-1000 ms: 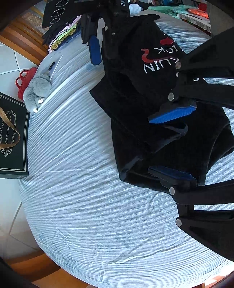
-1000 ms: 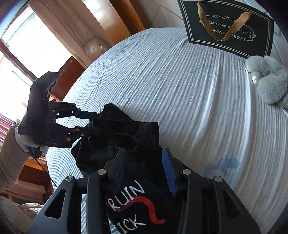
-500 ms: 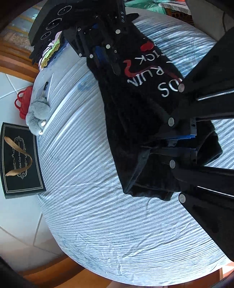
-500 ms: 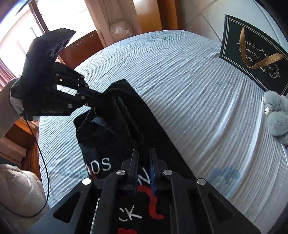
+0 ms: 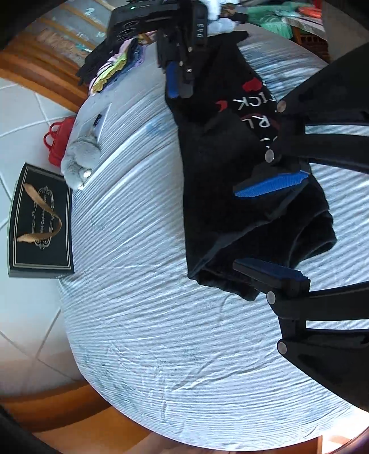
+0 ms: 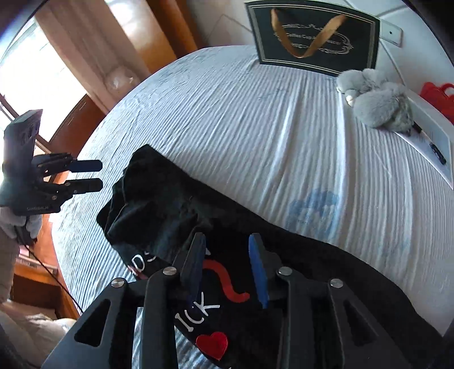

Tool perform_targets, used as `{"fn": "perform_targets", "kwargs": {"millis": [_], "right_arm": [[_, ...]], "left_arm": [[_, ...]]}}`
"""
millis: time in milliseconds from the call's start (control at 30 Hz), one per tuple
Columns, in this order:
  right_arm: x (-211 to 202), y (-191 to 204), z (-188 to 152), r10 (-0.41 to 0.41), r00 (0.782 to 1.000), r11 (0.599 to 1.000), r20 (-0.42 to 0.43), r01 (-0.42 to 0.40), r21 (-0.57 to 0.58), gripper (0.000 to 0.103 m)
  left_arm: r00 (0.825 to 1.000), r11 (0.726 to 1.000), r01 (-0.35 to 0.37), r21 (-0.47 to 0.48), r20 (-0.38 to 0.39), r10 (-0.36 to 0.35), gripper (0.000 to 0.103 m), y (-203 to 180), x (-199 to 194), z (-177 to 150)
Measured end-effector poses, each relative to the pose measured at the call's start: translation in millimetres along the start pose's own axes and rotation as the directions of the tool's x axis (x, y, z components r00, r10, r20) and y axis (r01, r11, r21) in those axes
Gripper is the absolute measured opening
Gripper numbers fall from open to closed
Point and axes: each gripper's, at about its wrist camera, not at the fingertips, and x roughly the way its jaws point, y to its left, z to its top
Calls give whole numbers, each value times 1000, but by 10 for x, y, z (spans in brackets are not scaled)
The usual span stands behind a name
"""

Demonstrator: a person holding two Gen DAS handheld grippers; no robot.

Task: Fold clothes
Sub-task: 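Fold the gripped shirt side lengthwise over the body with both grippers, then open both grippers and withdraw from the folded shirt strip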

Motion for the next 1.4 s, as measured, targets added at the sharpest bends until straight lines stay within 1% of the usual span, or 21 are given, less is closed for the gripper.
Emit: {"fn": "perform_targets", "kwargs": {"millis": [100, 167, 200, 267, 333, 367, 433, 500, 533, 567, 633, 667, 733, 800, 867, 967, 1067, 1167, 1233, 1300, 1400], "right_arm": [[-60, -243, -103, -29, 999, 988, 41, 22, 154, 34], [-192, -441, -292, -53, 996, 969, 75, 33, 244, 34], [-282, -551, -421, -73, 993, 956, 88, 44, 290, 34], [-514, -790, -736, -132, 986, 919, 103, 83, 386, 34], [-782, -1024, -1116, -218, 971, 863, 93, 147, 483, 34], [-923, -1138, -1331, -263, 961, 825, 83, 180, 535, 34], [-1201, -1331, -1792, -338, 939, 737, 59, 225, 637, 34], [-1435, -1485, -2267, -389, 921, 653, 32, 251, 715, 34], [-1534, -1551, -2485, -404, 915, 620, 23, 255, 742, 35], [-1616, -1604, -2671, -410, 912, 596, 20, 251, 763, 35], [-1734, -1700, -2923, -411, 911, 573, 27, 236, 785, 35], [-1759, -1723, -2984, -404, 914, 581, 35, 227, 782, 36], [-1761, -1745, -3015, -374, 926, 628, 52, 211, 749, 35], [-1713, -1731, -2962, -357, 934, 696, 30, 244, 675, 35], [-1691, -1767, -2909, -361, 932, 745, 2, 287, 602, 37], [-1776, -2056, -2928, -323, 946, 779, 22, 253, 573, 39], [-1819, -2435, -2789, -302, 953, 816, 27, 244, 524, 46], [-1729, -2791, -2531, -251, 968, 853, 17, 213, 477, 46], [-1637, -2939, -2336, -220, 975, 874, 20, 188, 448, 47], [-1511, -3027, -2159, -177, 984, 894, 18, 153, 421, 49], [-1257, -2965, -1970, -138, 990, 921, -28, 139, 365, 52]], "left_arm": [[1000, 998, 12, -61, -14, -13, 46, 32, 220, 105], [1000, 999, 10, -43, -21, -11, 46, 5, 349, 169], [1000, 1000, -3, -27, -26, 2, 46, -18, 426, 194], [997, 997, -71, 13, -38, 71, 46, -32, 604, 221], [990, 991, -130, 29, -53, 131, 46, 6, 778, 264], [990, 991, -132, 30, -44, 133, 49, 14, 784, 299], [990, 990, -138, 33, -29, 139, 50, 26, 792, 366], [987, 987, -155, 35, -39, 156, 51, 0, 752, 398], [984, 984, -173, 39, -34, 174, 51, -36, 688, 399], [982, 982, -184, 41, -25, 185, 51, -78, 609, 396], [986, 985, -167, 39, 16, 167, 51, -201, 371, 364], [988, 988, -149, 36, 34, 147, 51, -278, 262, 339], [992, 992, -118, 44, 46, 116, 51, -472, 139, 268], [993, 992, -112, 57, 33, 110, 51, -696, 140, 151], [992, 991, -125, 47, 12, 124, 51, -920, 222, -53], [993, 993, -116, 5, -21, 116, 51, -1255, 414, -260], [981, 981, -192, -13, -36, 191, 51, -1451, 566, -372], [965, 963, -258, -82, -60, 254, 51, -1477, 696, -445], [959, 950, -281, -135, -65, 275, 53, -1444, 722, -476], [956, 941, -292, -171, -63, 285, 57, -1432, 725, -482], [950, 934, -312, -174, -71, 304, 59, -1459, 741, -461]]}}
